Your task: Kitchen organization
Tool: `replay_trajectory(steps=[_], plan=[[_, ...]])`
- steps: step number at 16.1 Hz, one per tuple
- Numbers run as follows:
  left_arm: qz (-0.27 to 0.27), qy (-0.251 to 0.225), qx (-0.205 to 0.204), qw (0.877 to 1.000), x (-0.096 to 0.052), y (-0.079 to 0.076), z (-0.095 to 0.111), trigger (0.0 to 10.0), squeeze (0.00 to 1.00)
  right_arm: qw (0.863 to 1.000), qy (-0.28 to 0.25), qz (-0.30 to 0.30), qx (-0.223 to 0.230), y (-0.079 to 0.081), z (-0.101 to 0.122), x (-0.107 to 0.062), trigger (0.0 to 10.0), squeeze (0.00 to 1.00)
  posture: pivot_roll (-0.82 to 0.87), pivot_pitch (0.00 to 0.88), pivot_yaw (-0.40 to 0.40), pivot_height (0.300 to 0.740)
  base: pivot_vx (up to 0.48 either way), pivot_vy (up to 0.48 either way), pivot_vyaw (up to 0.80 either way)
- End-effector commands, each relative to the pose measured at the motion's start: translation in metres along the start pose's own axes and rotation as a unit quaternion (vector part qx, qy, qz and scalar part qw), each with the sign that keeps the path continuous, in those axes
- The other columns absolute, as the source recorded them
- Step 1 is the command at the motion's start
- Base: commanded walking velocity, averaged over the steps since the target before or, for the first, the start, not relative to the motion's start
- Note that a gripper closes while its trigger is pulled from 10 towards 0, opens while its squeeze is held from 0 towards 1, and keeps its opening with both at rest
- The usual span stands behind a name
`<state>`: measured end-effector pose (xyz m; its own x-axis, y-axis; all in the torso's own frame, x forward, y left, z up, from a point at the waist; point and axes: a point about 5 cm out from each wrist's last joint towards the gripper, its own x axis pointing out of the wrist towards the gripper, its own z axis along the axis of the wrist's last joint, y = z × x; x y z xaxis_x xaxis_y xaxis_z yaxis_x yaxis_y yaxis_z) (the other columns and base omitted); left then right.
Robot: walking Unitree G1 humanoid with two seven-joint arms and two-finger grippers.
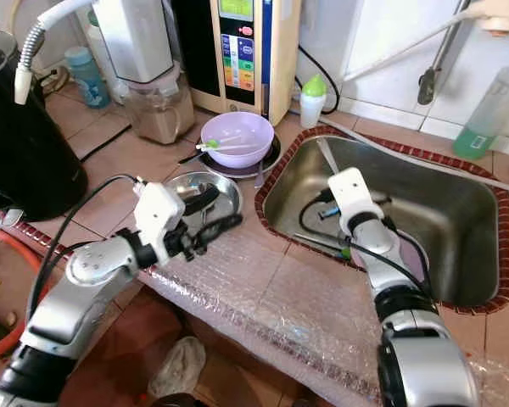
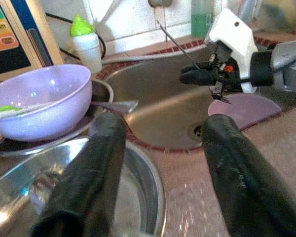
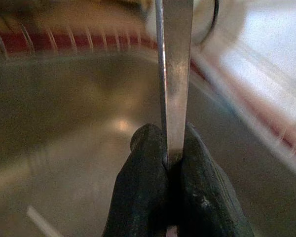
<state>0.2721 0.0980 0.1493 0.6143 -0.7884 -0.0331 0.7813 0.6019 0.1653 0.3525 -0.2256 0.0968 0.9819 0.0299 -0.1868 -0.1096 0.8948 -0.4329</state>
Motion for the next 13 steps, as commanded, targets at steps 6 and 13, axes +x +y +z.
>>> replay_trajectory(steps=[6,13], plan=[[-0.014,0.031,0.021,0.999,-0.010,-0.002,-0.005,10.0,1.00,0.993,0.083,0.006,0.085,0.009,-0.028,-0.005,10.0,0.55,0.04,0.000,0.070,0.740,0.000,0.000,0.00],[-0.015,0.032,0.028,0.999,-0.008,-0.003,-0.005,10.0,1.00,0.987,0.086,0.009,0.137,0.012,-0.032,-0.006,10.0,1.00,0.03,0.000,0.067,0.740,0.000,0.000,0.00]])
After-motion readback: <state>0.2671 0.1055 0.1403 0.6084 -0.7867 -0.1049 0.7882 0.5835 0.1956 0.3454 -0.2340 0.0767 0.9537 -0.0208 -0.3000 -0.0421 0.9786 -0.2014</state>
